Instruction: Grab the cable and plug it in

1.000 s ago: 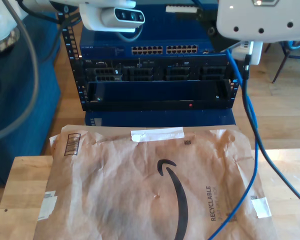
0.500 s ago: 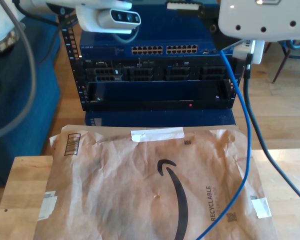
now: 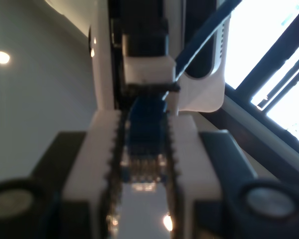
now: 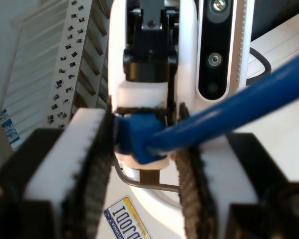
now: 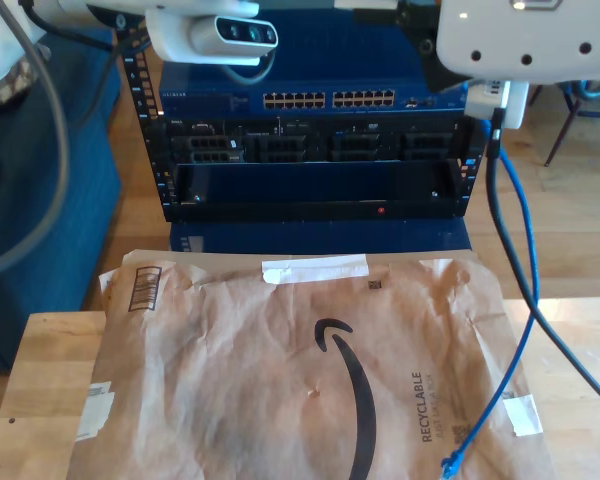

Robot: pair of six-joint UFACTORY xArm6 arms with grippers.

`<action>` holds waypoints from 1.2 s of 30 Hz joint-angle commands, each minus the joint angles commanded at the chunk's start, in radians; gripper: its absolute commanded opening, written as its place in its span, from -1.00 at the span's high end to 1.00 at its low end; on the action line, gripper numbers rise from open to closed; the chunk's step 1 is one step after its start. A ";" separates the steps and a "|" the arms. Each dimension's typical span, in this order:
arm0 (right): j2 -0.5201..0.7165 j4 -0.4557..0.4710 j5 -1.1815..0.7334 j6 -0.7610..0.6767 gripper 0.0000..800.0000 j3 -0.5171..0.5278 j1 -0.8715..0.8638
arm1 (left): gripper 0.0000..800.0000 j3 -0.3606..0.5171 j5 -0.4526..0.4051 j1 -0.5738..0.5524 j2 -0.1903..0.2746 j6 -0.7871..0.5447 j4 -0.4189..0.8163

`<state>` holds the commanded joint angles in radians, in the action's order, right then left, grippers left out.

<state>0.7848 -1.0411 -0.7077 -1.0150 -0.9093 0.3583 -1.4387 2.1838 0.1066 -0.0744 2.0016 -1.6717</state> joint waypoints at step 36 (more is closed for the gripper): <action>-0.092 0.129 0.120 -0.043 0.96 0.203 -0.313 | -0.99 -0.049 -0.295 0.371 0.005 -0.292 0.779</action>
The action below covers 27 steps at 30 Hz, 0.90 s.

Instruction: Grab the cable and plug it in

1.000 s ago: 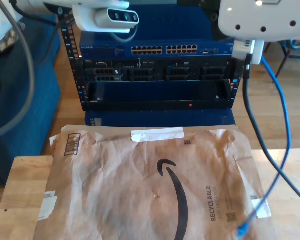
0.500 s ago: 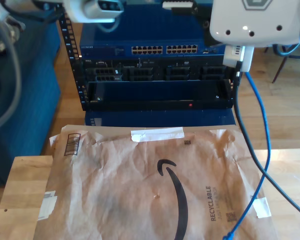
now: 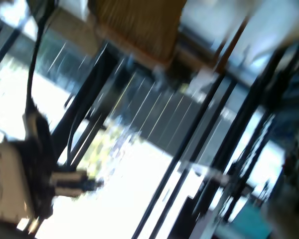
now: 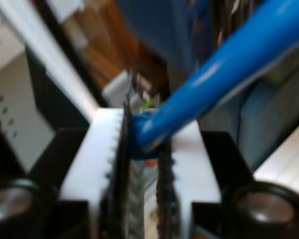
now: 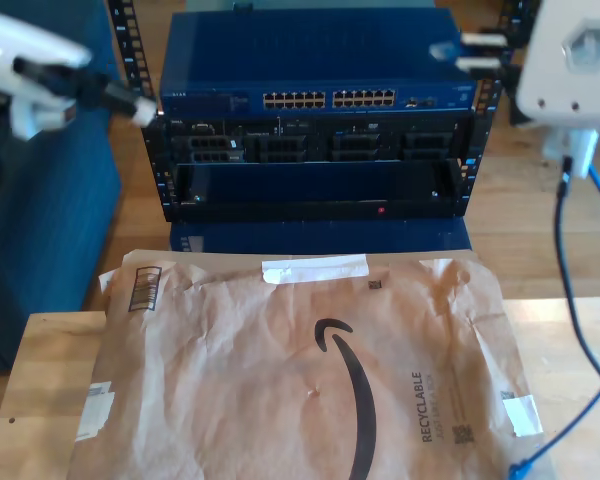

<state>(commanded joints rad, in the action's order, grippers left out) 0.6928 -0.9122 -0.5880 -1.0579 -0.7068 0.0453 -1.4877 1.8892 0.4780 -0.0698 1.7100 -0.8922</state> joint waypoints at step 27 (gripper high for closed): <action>-0.015 0.249 0.241 0.000 0.98 0.278 0.002 | -1.00 0.506 0.092 0.512 0.414 -0.750 0.595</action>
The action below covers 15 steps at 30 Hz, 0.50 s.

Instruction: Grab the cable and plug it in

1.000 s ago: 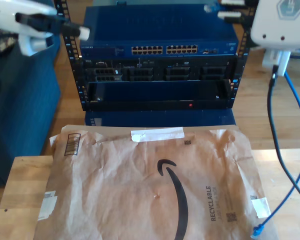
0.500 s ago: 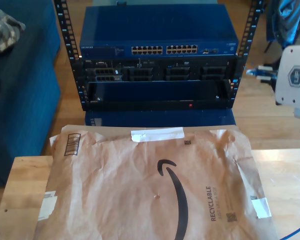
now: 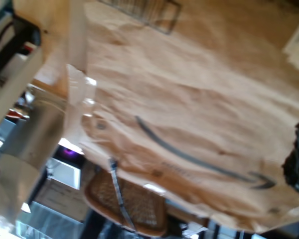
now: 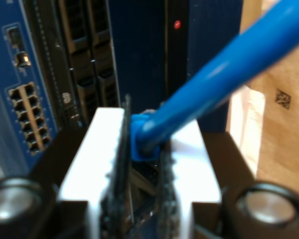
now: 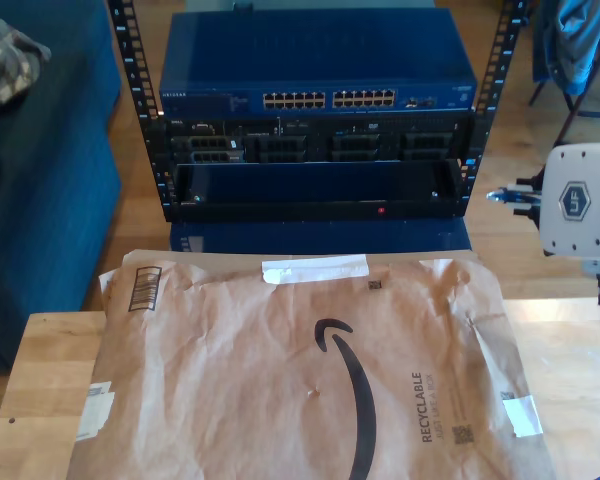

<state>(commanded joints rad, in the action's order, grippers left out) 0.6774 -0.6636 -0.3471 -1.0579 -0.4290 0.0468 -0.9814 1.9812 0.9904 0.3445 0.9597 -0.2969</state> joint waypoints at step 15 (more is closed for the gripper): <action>0.002 0.002 0.000 0.000 0.98 0.018 0.003 | -1.00 0.394 -0.181 0.215 0.198 -0.328 0.341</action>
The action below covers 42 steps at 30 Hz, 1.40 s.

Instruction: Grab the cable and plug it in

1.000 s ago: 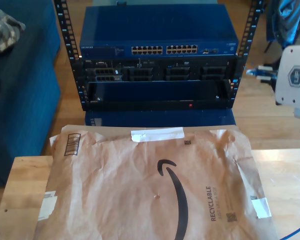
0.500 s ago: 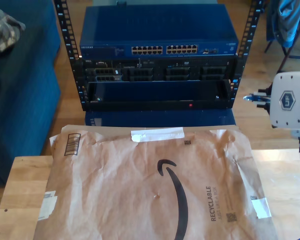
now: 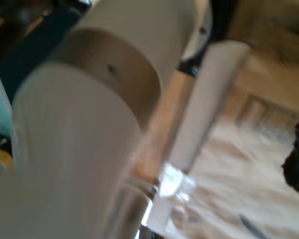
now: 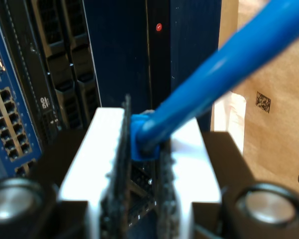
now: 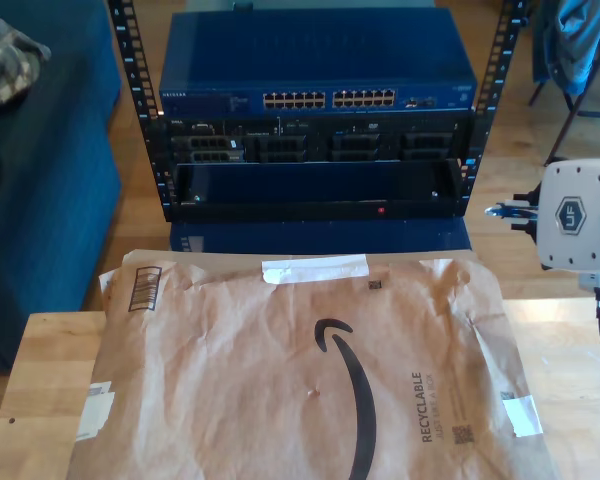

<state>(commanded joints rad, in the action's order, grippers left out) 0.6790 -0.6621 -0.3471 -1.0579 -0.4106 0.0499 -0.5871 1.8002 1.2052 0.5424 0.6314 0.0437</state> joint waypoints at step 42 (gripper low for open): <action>-0.074 -0.015 0.000 -0.002 0.99 0.003 0.002 | -1.00 0.491 -0.712 0.413 0.009 -0.482 0.071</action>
<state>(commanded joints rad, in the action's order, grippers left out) 0.6053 -0.6774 -0.3471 -1.0595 -0.4076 0.0514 -0.0961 1.0882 1.6180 0.5516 0.1496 0.1143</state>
